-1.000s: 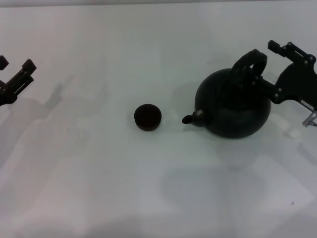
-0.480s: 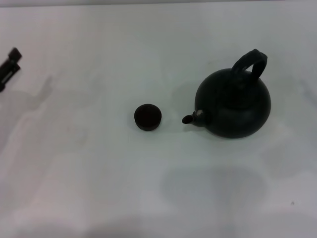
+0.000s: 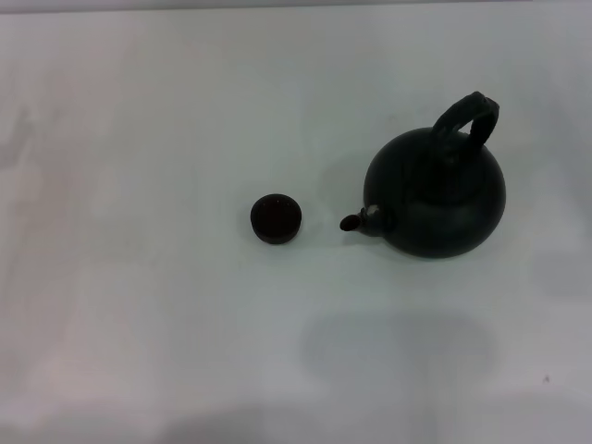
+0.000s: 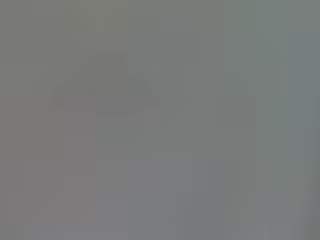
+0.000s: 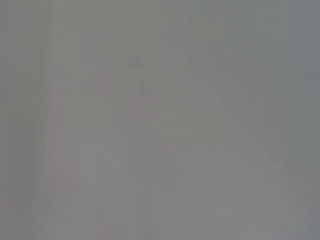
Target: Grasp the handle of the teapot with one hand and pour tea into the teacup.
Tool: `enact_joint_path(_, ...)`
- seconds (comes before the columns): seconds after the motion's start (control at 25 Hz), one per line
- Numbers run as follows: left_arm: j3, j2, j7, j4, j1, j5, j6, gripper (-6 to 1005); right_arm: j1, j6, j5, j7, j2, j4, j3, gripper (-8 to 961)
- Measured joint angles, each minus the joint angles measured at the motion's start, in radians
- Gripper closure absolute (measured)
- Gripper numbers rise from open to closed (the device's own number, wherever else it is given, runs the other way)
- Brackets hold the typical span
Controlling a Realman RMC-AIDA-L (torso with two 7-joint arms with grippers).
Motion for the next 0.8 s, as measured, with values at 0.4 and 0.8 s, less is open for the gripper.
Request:
enact_joint_path(0.4,0.0,0.014,0.012,0.012,-0.034,-0.012,0.094,153,0.091,0.013,0.016,-0.094,0.0,0.131,0.191,88)
enact_joint_path(0.8,0.0,0.012,0.018,0.017,-0.046,-0.012,0.102,153,0.091,-0.08,0.049,-0.097,0.002,0.147,0.193,88)
